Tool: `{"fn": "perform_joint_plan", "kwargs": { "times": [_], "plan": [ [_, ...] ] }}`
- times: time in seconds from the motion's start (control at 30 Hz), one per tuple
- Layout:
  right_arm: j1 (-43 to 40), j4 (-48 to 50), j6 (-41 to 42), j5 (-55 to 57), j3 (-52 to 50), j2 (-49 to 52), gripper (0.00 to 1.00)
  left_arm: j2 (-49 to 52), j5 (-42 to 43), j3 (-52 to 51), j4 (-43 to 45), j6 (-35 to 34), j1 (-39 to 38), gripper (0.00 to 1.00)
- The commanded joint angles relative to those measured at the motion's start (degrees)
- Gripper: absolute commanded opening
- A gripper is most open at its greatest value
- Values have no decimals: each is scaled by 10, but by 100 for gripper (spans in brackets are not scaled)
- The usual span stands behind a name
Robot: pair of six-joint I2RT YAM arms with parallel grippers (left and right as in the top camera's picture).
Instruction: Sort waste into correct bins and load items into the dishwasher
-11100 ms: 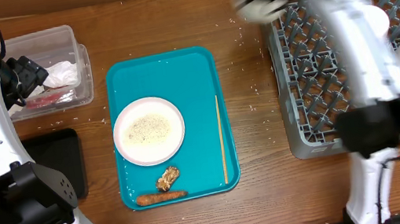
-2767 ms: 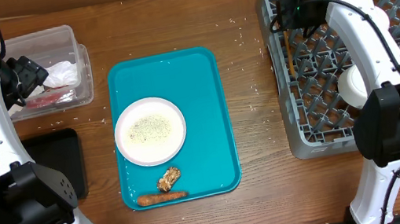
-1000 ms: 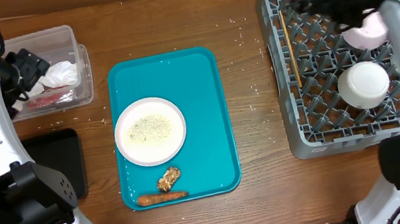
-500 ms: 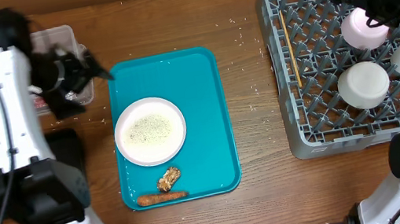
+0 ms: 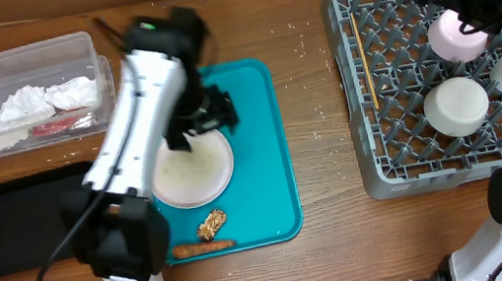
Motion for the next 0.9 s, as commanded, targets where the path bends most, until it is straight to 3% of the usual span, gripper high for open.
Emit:
{"fn": "perform_joint_plan", "kwargs": {
  "times": [0.0, 0.23, 0.33, 0.57, 0.87],
  "plan": [
    [0, 2, 2, 2, 14, -3, 100, 7, -48, -55, 33, -100, -43, 95],
    [0, 2, 2, 2, 14, -3, 100, 7, -66, -143, 176, -140, -96, 94],
    [0, 2, 2, 2, 14, -3, 100, 7, -95, -176, 224, -163, -100, 87],
    [0, 2, 2, 2, 14, -3, 100, 7, -173, -243, 282, -176, -98, 88],
    [0, 2, 2, 2, 14, -3, 100, 7, -181, -308, 349, -172, -99, 69]
  ]
}}
